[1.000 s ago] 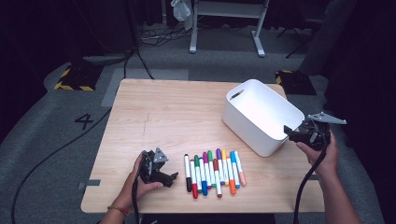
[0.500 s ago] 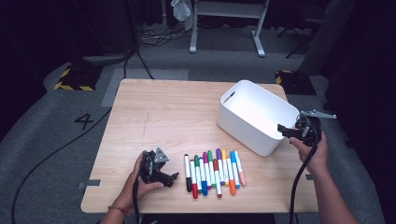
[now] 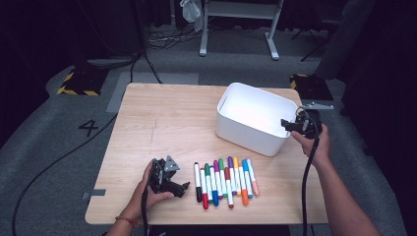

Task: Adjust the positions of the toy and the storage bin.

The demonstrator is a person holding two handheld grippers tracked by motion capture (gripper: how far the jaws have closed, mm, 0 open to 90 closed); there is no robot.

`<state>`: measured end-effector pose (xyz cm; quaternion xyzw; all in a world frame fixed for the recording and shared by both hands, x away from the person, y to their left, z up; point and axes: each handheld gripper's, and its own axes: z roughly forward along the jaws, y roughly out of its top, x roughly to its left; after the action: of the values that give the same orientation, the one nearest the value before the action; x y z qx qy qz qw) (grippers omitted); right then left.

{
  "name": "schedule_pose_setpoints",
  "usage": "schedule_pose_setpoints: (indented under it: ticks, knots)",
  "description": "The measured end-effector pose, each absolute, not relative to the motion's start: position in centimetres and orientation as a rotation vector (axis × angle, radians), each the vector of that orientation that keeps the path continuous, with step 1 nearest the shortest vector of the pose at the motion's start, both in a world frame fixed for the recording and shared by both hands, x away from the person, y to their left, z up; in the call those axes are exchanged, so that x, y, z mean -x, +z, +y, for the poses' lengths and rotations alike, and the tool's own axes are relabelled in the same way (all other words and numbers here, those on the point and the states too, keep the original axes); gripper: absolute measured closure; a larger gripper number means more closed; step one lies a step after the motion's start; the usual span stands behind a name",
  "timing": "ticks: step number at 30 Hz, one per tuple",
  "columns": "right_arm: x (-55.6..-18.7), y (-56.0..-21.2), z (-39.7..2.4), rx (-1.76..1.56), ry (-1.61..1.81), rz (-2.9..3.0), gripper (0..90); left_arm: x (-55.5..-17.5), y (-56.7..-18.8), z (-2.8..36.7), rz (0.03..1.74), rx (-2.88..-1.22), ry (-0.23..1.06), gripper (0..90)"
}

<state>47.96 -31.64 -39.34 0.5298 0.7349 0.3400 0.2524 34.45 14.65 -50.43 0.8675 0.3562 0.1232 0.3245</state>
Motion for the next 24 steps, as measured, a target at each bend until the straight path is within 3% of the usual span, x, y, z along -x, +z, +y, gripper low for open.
schedule_pose_setpoints:
  ticks: [24]
  knots:
    - [-50.1,-39.1,-24.8,-1.173,0.950,2.139,58.5,-34.6,-50.4,12.8,0.897,-2.289,0.303,0.1]
